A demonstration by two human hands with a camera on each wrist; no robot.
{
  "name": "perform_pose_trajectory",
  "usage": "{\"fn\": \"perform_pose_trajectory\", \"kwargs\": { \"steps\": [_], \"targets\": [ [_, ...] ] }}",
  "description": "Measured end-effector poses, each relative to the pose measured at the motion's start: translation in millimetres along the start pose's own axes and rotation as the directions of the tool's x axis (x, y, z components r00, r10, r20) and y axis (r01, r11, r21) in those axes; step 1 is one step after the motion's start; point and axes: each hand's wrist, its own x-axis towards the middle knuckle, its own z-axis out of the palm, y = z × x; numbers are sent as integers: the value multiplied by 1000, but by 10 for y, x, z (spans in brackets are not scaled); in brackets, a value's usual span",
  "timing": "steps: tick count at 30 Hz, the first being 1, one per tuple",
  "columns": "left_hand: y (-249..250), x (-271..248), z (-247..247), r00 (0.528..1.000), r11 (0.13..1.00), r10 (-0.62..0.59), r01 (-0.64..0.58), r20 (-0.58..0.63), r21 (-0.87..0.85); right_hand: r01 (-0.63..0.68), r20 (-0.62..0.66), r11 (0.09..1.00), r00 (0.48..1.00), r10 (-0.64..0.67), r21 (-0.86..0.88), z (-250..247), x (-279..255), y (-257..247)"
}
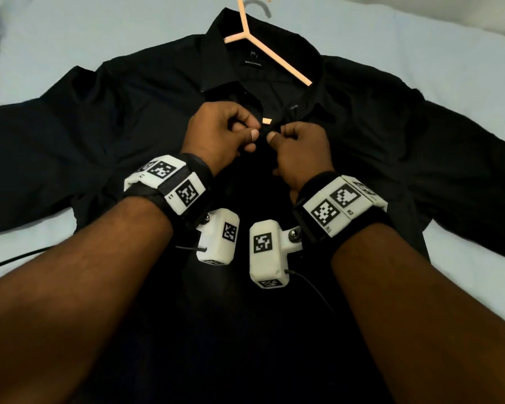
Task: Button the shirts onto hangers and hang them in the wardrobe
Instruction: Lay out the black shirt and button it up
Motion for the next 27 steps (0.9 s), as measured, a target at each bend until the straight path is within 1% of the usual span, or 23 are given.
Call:
{"fn": "perform_pose_trajectory", "kwargs": {
  "steps": [5,10,16,19,21,23,27],
  "targets": [
    [-57,-5,13,998,999,34,-33,57,-14,14,-45,1000,999,-15,-24,82,10,55],
    [-122,6,3,997,993,-2,10,74,-115,35,-83,997,996,-41,-71,104,47,90],
    [-127,-6,-5,995,987,-15,31,102,-158,36,-67,997,997,-41,-68,82,25,76],
    [-132,-1,14,995,990,-22,34,93,-135,47,-49,998,998,-50,-52,71,12,55],
    [-136,-4,28,997,992,-27,35,72,-120,80,-32,994,996,-82,-77,63,6,41],
    [-140,-11,36,998,992,-38,43,46,-121,121,11,987,993,-120,-107,48,-19,13],
    [-120,-74,36,996,969,-89,85,-4,-231,191,101,965,979,-175,-181,-20,-73,-29]
  ]
}}
